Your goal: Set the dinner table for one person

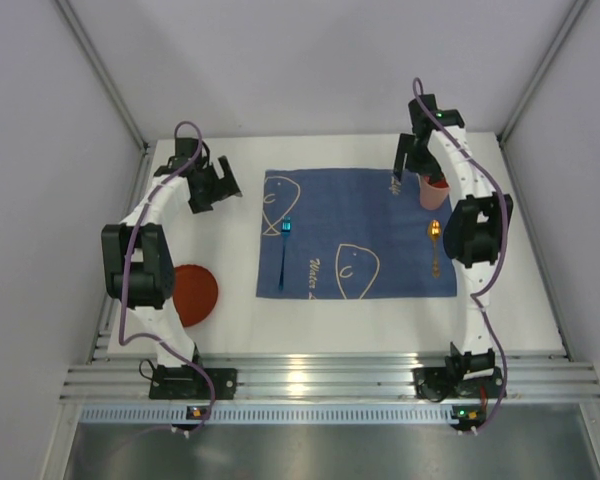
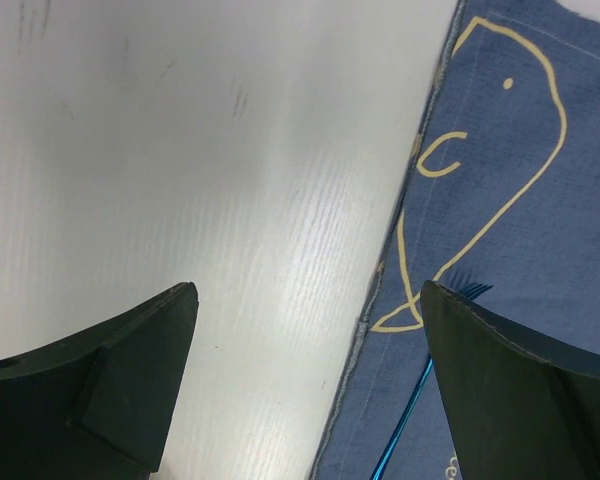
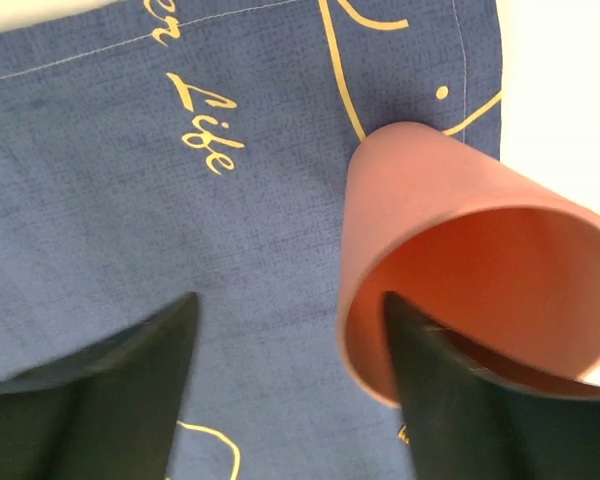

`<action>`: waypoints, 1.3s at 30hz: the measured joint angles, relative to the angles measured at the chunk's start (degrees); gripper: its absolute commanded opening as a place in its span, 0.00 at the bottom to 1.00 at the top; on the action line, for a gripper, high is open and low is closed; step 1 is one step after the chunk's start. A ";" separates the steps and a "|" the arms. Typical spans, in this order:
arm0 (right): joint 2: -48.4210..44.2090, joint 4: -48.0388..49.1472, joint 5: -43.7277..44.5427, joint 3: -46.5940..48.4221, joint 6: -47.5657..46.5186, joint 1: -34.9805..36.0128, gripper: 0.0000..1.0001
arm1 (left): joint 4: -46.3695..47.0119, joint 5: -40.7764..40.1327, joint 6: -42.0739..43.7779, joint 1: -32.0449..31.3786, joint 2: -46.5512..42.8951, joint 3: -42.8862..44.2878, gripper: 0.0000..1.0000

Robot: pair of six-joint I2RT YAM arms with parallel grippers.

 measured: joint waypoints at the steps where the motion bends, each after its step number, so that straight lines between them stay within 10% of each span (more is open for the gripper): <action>1: 0.00 -0.09 0.02 0.31 0.22 -0.02 0.82 | -0.63 -0.46 0.24 0.00 0.00 0.02 0.98; 6: -1.18 -0.52 0.13 1.55 1.01 -0.04 1.00 | -2.71 -2.99 0.72 0.00 -0.61 -0.31 0.98; 28: -29.90 -3.82 5.68 -6.16 3.02 0.59 1.00 | -14.27 -17.90 -6.75 -0.50 -12.35 -14.71 0.98; 39: -32.54 -3.13 -1.38 -15.85 0.94 0.50 1.00 | -13.88 -18.16 -15.47 -1.64 -18.84 -27.43 0.59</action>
